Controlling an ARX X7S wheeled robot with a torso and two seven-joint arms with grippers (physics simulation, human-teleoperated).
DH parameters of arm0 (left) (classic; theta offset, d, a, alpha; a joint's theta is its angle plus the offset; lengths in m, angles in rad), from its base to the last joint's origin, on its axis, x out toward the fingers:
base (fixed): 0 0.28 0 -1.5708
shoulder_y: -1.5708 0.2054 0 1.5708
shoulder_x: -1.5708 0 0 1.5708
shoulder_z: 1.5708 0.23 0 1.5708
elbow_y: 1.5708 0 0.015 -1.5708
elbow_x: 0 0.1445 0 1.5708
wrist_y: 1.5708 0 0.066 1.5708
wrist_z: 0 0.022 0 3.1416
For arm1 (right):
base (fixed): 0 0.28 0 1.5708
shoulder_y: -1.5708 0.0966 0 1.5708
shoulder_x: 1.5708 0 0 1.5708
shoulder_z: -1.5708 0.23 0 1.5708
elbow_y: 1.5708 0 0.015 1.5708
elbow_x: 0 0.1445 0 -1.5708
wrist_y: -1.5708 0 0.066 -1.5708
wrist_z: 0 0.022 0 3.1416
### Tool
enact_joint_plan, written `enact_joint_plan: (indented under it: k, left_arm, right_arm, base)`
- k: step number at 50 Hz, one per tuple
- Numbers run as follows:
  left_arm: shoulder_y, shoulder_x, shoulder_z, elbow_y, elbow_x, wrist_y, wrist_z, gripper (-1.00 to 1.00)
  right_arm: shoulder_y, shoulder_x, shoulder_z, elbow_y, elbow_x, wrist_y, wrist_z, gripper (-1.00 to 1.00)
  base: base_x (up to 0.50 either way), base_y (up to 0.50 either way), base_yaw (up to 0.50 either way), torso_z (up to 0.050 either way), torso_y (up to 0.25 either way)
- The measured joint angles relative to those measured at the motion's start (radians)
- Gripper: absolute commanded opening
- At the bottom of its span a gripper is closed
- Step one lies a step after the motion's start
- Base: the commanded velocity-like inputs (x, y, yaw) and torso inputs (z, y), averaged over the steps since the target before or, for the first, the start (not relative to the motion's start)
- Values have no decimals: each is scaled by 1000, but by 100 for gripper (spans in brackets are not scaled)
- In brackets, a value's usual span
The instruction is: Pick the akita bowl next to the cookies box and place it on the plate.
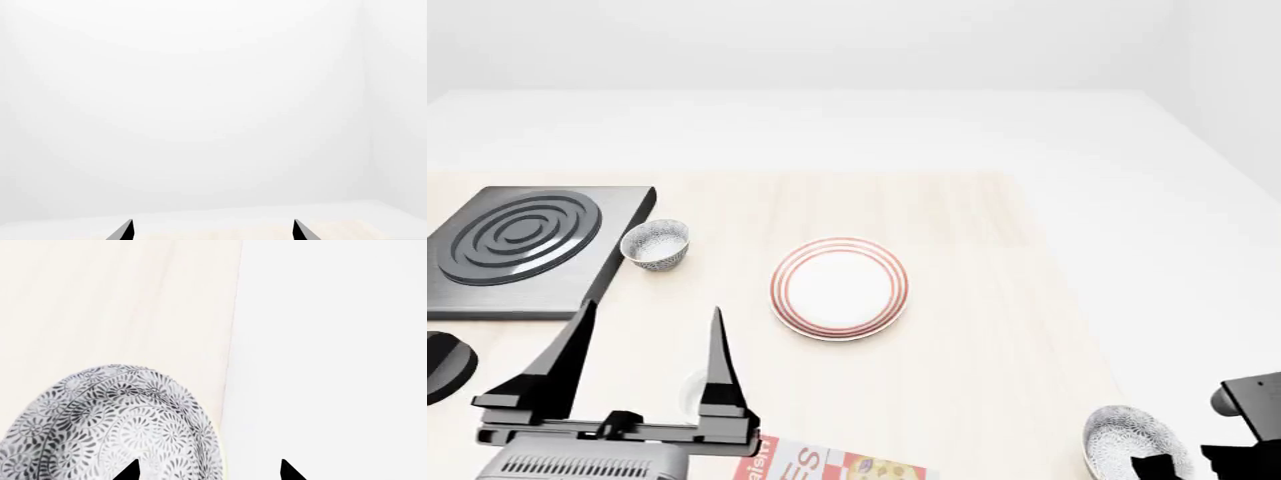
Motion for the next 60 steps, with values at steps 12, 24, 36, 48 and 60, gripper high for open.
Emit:
enact_joint_plan:
  k: [12,24,36,48,60]
  left_arm:
    - [-3,-3,7,-5,0,1,-4,100]
    - [-6,-7,8,-11,-4,6,-9,100]
    - [-6,-11,8,-10,-7,8,-14,100]
    - [-6,-15,10,-9,-8,9,-20,100]
    - [-4,-20,11,-4,-11,8,-25,100]
  right_arm:
    - [11,-19,-21,17,-22,-8,-12,100]
    - [28,-27,-37,27,-23,-9,-20,100]
    - [38,-42,-46,36,-29,-19,-32,-100]
    - [28,-33,-24,16,-18,-28,-18,-100]
    - [55,49,82,-84,107,22,57,-100]
  base:
    - [0,0,0,0,0]
    - [0,0,0,0,0]
    - [0,0,0,0,0]
    - [0,0,0,-1,0]
    - [0,0,0,0,0]
